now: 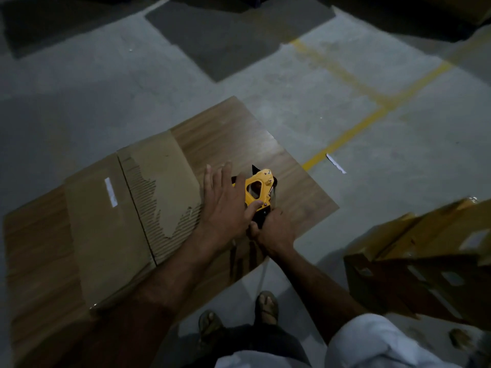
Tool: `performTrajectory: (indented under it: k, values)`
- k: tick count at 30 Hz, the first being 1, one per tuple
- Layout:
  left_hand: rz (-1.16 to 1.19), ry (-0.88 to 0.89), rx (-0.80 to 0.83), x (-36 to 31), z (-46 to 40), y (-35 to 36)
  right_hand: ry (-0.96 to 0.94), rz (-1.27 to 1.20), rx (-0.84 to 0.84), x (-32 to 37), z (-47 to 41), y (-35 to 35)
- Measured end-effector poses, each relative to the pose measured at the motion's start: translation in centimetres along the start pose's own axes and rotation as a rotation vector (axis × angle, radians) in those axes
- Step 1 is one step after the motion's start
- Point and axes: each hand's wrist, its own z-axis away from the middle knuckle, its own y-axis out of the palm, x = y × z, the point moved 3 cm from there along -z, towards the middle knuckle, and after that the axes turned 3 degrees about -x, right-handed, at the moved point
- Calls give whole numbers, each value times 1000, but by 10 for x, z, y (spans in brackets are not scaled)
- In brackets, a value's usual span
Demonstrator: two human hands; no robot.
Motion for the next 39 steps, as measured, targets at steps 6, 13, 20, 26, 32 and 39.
performTrajectory:
  k: [6,13,20,26,32,39]
  values:
    - [166,14,-97,2,0,-8,52,-198,111,10,-19,2]
    - [363,-145,-371,87,18,-38,-80,-470,-18,45,-18,-51]
    - [418,-397,-411,210,20,-55,-324,-804,188,144,-10,-114]
    - [391,-609,-92,278,19,-51,-380,-886,442,227,25,-94]
    - [457,-565,-75,308,34,-44,-426,-848,464,284,41,-53]
    - [999,-474,-130,332,18,-38,-458,-763,442,325,52,-23]
